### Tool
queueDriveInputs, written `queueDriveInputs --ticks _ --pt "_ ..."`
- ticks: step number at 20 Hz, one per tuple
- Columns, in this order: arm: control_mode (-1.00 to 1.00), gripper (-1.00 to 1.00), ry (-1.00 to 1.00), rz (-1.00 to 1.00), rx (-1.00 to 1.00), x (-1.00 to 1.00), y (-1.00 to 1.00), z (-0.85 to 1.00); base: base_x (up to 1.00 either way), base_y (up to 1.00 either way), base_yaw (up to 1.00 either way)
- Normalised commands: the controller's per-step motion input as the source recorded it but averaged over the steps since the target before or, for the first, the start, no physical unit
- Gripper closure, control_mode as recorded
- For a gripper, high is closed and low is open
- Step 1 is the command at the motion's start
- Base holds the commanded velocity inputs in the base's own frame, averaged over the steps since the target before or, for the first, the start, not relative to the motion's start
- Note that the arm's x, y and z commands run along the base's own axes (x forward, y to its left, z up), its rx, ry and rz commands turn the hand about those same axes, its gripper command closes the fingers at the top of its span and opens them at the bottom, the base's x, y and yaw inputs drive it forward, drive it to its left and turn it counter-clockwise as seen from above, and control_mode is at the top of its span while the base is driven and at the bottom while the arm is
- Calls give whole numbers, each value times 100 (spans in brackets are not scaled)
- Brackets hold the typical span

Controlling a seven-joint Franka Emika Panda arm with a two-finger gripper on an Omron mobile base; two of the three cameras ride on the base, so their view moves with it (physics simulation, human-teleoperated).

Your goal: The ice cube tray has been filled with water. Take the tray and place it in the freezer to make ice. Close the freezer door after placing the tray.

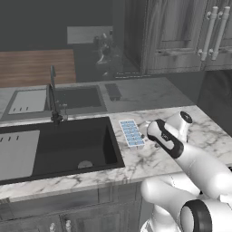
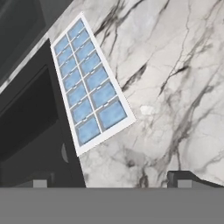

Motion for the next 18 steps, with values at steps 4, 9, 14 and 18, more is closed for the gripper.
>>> queueDriveInputs --ticks 4,9,14,18 --pt "-100 -100 0 0 1 5 0 -3 0 0 0" --pt "-100 -100 -3 0 3 5 0 -4 0 0 0" --pt "-100 -100 -9 0 4 5 0 -14 0 0 0" --pt "-100 -100 -6 0 2 5 0 -21 0 0 0"
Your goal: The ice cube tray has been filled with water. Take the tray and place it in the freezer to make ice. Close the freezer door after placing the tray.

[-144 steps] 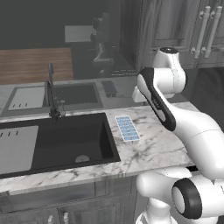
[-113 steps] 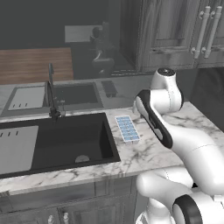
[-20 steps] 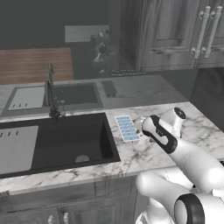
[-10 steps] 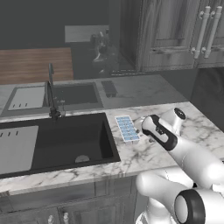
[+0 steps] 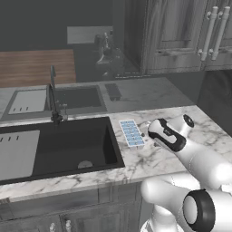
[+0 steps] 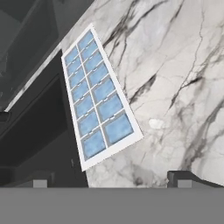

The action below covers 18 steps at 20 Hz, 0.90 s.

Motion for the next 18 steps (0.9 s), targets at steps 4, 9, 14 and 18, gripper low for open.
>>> queueDriveInputs --ticks 4,9,14,18 --pt "-100 -100 -1 0 0 8 0 -23 0 0 0" --pt "-100 -100 0 0 0 18 0 -24 0 0 0" --pt "-100 -100 0 0 0 22 0 -24 0 0 0" --pt "-100 -100 0 0 0 17 0 -23 0 0 0"
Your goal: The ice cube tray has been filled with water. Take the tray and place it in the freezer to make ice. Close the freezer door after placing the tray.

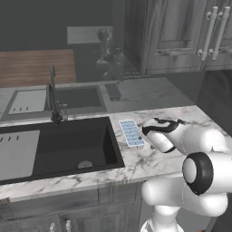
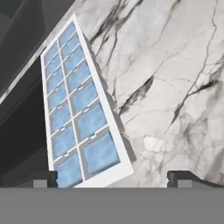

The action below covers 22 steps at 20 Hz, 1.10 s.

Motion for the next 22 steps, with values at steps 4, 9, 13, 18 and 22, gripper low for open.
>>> queueDriveInputs --ticks 4,9,13,18,22 --pt "-100 -100 0 0 0 15 0 -22 0 0 0" --pt "-100 -100 0 0 0 17 0 -24 0 0 0" --pt "-100 -100 0 0 0 15 4 -24 0 0 0" --pt "-100 -100 0 0 0 14 6 -21 0 0 0" --pt "-100 -100 0 0 0 12 10 -15 0 0 0"
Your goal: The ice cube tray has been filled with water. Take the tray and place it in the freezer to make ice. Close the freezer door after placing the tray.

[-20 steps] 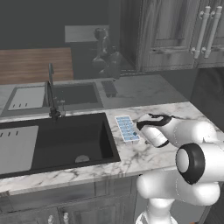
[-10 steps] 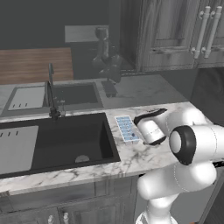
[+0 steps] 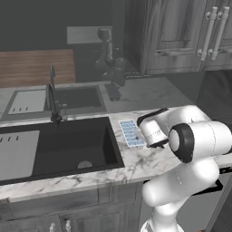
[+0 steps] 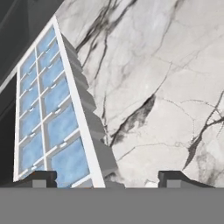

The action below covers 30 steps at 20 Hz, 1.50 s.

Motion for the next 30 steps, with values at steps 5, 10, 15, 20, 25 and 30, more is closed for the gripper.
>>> queueDriveInputs --ticks 5,10,15,20,25,30 --pt "-100 -100 0 0 0 7 17 -15 0 0 0" --pt "-100 -100 -3 0 0 0 26 -22 0 0 0" --pt "-100 -100 -5 0 0 0 30 -26 0 0 0" --pt "-100 -100 -6 0 0 0 32 -23 0 0 0" --pt "-100 -100 -6 0 0 0 32 -24 0 0 0" --pt "-100 -100 -6 0 0 0 22 -26 0 0 0"
